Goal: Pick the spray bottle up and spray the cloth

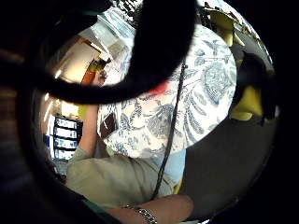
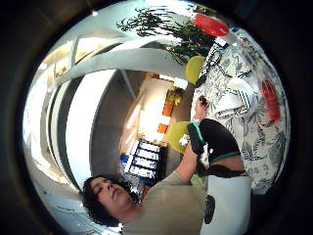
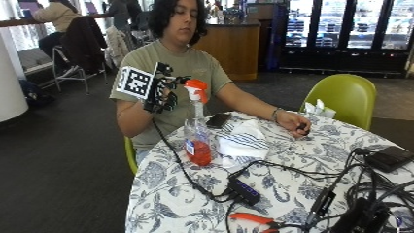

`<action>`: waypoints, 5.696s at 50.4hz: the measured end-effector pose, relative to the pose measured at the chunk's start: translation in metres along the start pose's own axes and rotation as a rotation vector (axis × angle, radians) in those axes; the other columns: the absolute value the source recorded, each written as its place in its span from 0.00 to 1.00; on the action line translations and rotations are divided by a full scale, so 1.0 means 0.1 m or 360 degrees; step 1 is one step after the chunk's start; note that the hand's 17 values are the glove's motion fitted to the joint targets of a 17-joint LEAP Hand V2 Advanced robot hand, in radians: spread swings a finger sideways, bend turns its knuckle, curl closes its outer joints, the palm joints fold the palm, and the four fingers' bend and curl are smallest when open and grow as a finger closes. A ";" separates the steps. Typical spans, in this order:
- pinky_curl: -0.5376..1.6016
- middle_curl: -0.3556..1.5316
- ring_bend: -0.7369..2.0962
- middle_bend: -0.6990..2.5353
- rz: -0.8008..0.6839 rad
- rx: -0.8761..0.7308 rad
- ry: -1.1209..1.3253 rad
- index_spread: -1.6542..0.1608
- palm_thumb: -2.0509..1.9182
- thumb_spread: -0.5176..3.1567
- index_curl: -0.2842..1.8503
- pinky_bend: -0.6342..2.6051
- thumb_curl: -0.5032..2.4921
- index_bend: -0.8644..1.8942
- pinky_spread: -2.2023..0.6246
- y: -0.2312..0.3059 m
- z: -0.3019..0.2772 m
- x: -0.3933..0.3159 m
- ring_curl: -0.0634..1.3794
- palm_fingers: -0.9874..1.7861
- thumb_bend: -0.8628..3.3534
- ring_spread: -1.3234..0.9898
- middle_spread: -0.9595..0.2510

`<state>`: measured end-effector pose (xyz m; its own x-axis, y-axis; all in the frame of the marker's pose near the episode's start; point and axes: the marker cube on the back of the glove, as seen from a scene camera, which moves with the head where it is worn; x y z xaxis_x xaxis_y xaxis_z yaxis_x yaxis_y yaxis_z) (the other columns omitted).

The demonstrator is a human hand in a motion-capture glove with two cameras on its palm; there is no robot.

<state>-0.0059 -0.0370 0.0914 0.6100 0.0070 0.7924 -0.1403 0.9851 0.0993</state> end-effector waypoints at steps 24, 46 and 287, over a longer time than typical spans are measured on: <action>0.40 0.37 0.45 0.30 -0.0021 0.0411 -0.0034 0.80 0.74 0.42 0.22 0.34 0.30 0.36 0.86 -0.79 0.25 0.36 0.25 0.44 0.20 0.61 0.91; 0.41 0.38 0.46 0.30 0.0008 0.0347 -0.0229 0.79 0.72 0.39 0.23 0.33 0.29 0.35 0.82 -1.40 0.42 0.64 0.27 0.52 0.20 0.58 0.86; 0.41 0.39 0.36 0.28 -0.1106 -0.1037 0.0797 0.70 0.64 0.42 0.27 0.25 0.29 0.37 0.86 -0.40 0.64 -0.19 0.28 0.51 0.20 0.54 0.76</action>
<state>-0.0619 -0.0877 0.1114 0.6667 -0.6659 0.3347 0.7125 0.7013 -0.0241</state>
